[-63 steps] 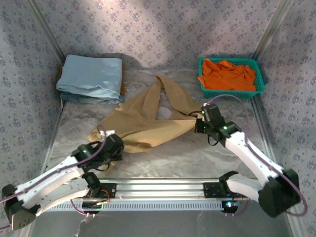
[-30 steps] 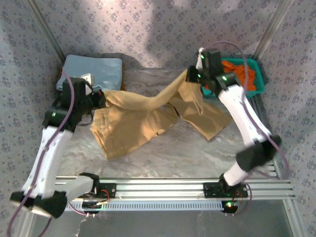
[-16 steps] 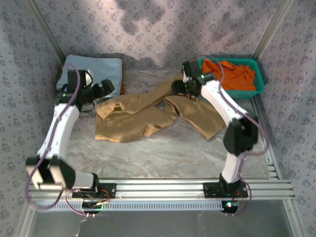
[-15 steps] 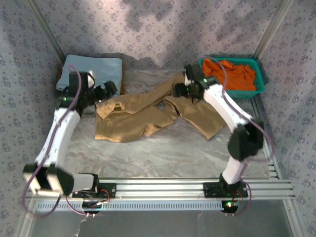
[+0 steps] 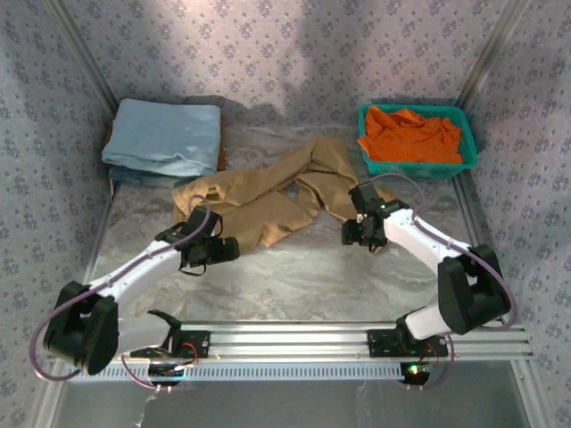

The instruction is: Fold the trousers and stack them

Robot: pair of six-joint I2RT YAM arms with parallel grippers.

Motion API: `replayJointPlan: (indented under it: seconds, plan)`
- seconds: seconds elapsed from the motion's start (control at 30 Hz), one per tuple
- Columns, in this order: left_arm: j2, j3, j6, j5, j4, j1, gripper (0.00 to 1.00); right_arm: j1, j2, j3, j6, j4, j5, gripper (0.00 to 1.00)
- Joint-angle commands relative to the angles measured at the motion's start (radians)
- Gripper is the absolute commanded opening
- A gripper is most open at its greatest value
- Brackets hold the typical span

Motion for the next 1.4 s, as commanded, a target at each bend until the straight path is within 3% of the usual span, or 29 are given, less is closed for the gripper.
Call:
replayJointPlan:
  seconds: [0.0,0.17,0.23,0.4,0.43,0.63,0.83,0.93,1.07,1.23,1.37]
  plan:
    - [0.065,-0.009,-0.001,-0.051,0.235,0.001,0.79,-0.030,0.060,-0.005,0.004,0.056,0.042,0.61]
    - [0.223,0.033,0.005,-0.032,0.314,0.008,0.60,-0.072,0.152,-0.006,0.012,0.094,0.043,0.52]
    - [0.269,0.043,0.000,-0.032,0.316,0.009,0.47,-0.089,0.181,0.002,0.018,0.096,0.021,0.44]
    - [0.277,0.010,-0.009,-0.025,0.332,0.009,0.03,-0.119,0.171,-0.007,0.016,0.097,0.007,0.09]
    - [0.263,0.005,-0.009,-0.027,0.322,0.010,0.00,-0.121,0.152,-0.006,0.017,0.083,0.011,0.01]
    - [-0.012,-0.050,-0.065,-0.108,0.156,0.034,0.00,-0.082,-0.099,-0.015,0.025,-0.009,0.039,0.00]
    - [-0.400,-0.053,-0.086,-0.102,-0.107,0.188,0.00,-0.034,-0.393,-0.002,0.049,-0.136,0.033,0.00]
    - [-0.523,-0.018,-0.076,-0.077,-0.221,0.264,0.00,0.001,-0.499,0.025,0.069,-0.192,0.015,0.00]
    - [-0.622,0.015,-0.108,-0.068,-0.307,0.326,0.00,0.047,-0.602,0.103,0.086,-0.256,-0.020,0.00]
    - [-0.642,0.030,-0.123,-0.067,-0.314,0.391,0.00,0.033,-0.676,0.241,0.115,-0.280,-0.101,0.00]
    - [-0.629,0.032,-0.134,-0.075,-0.272,0.428,0.00,-0.082,-0.624,0.286,0.104,-0.261,-0.075,0.00]
